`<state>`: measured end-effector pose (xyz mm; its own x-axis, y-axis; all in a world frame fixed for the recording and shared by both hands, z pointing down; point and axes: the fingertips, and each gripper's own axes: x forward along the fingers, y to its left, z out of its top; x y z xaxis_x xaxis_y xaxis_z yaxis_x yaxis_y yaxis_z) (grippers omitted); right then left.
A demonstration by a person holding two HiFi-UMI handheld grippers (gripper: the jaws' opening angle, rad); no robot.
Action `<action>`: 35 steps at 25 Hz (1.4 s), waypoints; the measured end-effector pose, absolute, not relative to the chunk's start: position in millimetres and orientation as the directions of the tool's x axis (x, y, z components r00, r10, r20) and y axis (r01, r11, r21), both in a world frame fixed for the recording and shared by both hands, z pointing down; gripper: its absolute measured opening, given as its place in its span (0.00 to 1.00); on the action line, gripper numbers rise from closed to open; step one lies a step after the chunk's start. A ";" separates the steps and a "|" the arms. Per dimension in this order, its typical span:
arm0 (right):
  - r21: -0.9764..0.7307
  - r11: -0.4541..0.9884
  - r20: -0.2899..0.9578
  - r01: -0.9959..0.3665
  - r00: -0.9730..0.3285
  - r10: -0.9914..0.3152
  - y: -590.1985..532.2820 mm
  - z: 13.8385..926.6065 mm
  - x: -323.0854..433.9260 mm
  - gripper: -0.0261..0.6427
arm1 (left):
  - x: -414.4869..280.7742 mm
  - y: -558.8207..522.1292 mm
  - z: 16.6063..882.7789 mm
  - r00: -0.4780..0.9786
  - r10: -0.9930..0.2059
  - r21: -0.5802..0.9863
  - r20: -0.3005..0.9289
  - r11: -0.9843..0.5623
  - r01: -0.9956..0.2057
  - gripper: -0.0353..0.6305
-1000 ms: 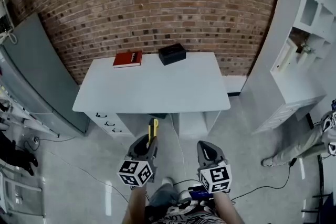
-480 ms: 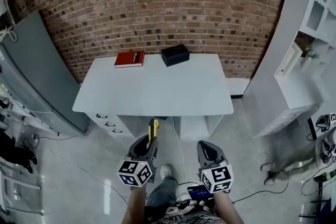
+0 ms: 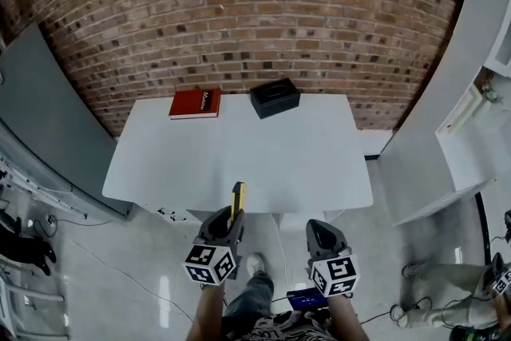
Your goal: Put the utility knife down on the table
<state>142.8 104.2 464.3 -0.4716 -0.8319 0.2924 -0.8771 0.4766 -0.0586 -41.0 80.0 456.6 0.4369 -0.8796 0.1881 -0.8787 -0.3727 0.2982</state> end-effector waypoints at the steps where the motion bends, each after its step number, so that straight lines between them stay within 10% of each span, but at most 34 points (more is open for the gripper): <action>1: -0.061 0.468 0.299 -0.882 -0.464 -0.834 86.2 465.1 139.9 0.04 | -44.6 61.3 458.6 0.444 -0.875 0.304 0.195 -0.377 -0.875 0.23; 35: -0.063 0.441 0.313 -0.895 -0.437 -0.843 -115.3 460.0 71.1 0.04 | -110.2 -141.6 466.9 0.488 -0.845 0.321 0.216 -0.411 -0.853 0.23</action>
